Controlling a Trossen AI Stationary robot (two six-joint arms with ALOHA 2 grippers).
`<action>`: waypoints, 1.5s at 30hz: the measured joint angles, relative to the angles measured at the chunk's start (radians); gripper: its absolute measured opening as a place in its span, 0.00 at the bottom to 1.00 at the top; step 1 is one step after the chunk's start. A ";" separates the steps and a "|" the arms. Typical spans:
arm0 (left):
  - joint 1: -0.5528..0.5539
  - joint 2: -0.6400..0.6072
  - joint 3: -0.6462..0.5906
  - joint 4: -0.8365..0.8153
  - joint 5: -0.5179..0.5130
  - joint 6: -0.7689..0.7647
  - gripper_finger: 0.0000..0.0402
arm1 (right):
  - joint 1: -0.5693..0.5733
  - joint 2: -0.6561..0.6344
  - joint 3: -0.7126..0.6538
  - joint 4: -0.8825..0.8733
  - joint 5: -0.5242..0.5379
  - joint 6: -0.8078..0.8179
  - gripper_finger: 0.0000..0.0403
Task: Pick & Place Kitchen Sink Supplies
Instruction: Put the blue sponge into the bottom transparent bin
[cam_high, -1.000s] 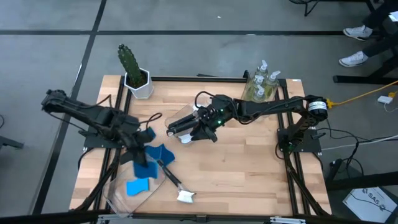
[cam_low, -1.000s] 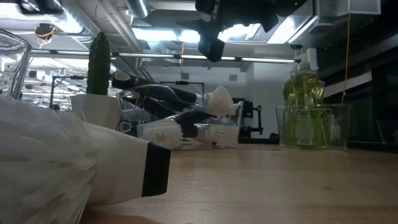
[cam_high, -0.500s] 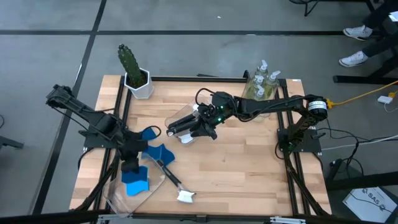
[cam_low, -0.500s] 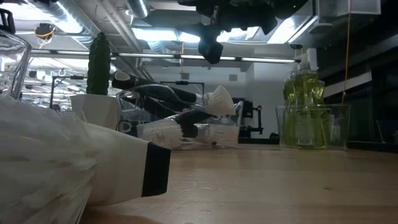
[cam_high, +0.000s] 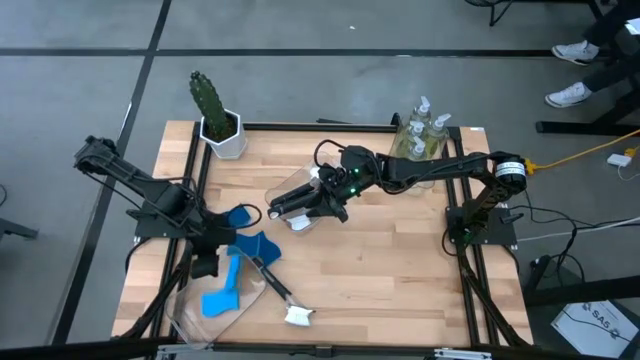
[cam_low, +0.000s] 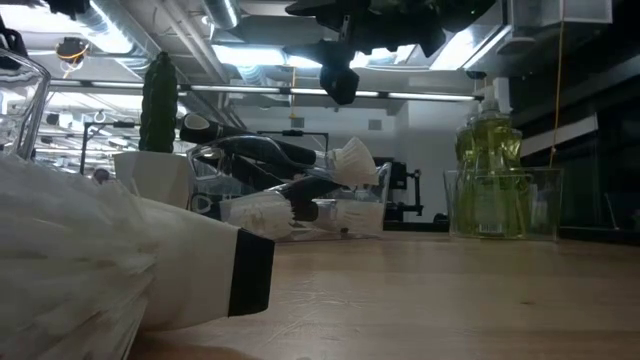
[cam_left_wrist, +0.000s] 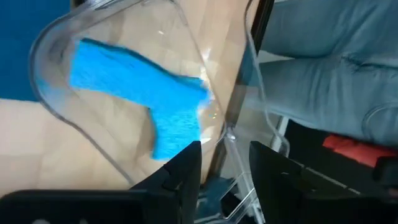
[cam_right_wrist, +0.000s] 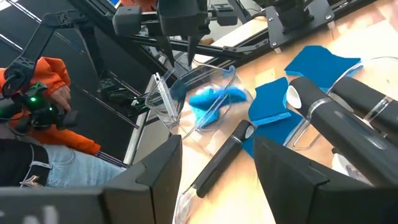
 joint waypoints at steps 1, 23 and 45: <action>0.000 -0.003 0.000 -0.013 0.000 0.009 0.32 | 0.000 0.000 0.000 -0.001 0.000 0.001 0.49; 0.228 -0.050 -0.002 -0.352 -0.648 0.131 0.32 | 0.000 0.000 0.000 -0.009 0.052 0.056 0.49; 0.674 0.205 -0.208 -0.063 -0.511 0.383 0.32 | 0.003 0.000 0.000 -0.009 0.053 0.080 0.49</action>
